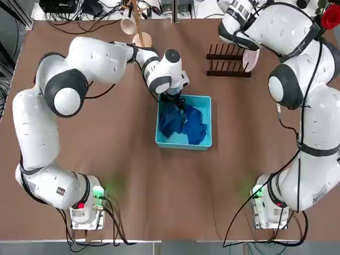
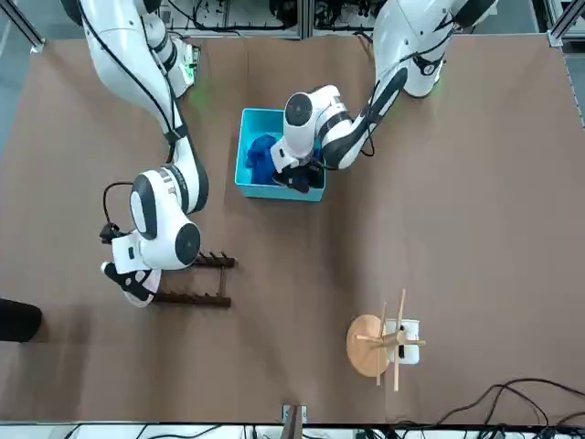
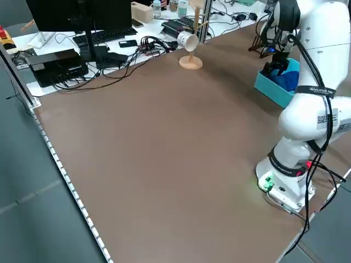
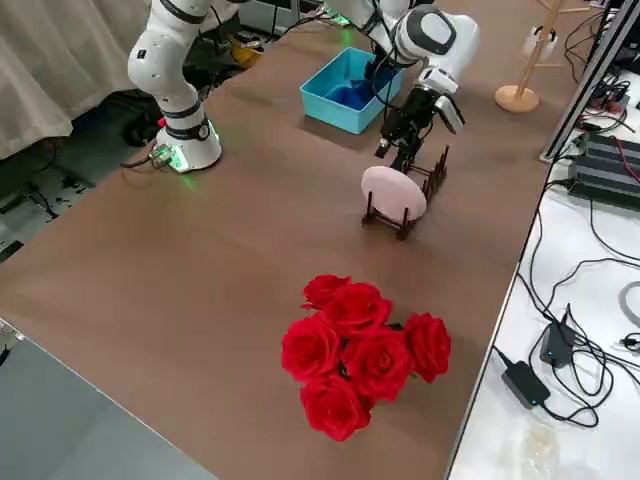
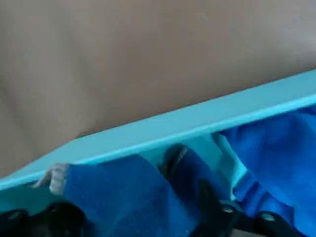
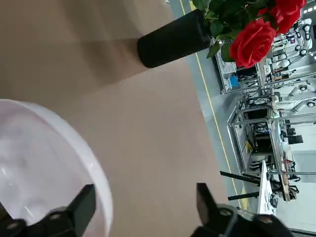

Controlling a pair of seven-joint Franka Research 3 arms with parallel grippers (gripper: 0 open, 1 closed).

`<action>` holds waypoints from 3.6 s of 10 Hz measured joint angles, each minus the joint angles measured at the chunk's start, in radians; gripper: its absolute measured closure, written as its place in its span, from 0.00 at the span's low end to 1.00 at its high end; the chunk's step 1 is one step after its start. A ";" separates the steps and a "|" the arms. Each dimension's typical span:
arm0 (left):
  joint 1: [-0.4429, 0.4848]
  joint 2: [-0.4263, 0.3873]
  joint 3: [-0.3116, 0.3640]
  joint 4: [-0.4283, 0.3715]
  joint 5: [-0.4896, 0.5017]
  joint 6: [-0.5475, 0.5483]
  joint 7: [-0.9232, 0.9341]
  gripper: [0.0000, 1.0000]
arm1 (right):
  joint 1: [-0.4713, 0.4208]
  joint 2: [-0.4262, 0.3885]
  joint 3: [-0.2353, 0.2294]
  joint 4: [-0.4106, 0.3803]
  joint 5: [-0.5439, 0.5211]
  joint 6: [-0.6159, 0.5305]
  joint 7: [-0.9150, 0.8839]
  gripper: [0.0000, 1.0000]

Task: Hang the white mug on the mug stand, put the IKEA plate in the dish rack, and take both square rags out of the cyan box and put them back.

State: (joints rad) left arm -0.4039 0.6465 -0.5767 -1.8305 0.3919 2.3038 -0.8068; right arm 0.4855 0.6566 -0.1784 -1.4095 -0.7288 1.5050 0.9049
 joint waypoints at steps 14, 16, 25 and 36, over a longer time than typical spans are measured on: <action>0.036 -0.433 0.143 0.051 -0.144 -0.395 0.186 0.96 | -0.019 -0.137 -0.007 0.125 0.623 0.047 -0.299 0.00; 0.136 -0.493 0.166 0.042 -0.169 -0.466 0.327 0.96 | -0.027 -0.154 -0.006 0.094 0.764 0.115 -0.363 0.00; 0.174 -0.282 0.680 -0.095 -0.182 -0.287 0.711 0.96 | 0.291 -0.412 0.007 -0.522 0.958 0.506 -0.239 0.00; 0.395 -0.199 0.897 -0.166 0.005 0.061 1.117 0.96 | 0.570 -0.374 0.010 -0.800 0.958 0.859 -0.055 0.08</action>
State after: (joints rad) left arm -0.0087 0.4470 0.3202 -1.9968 0.3972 2.3644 0.3104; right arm 1.0552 0.2825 -0.1685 -2.2099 0.2293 2.3636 0.8498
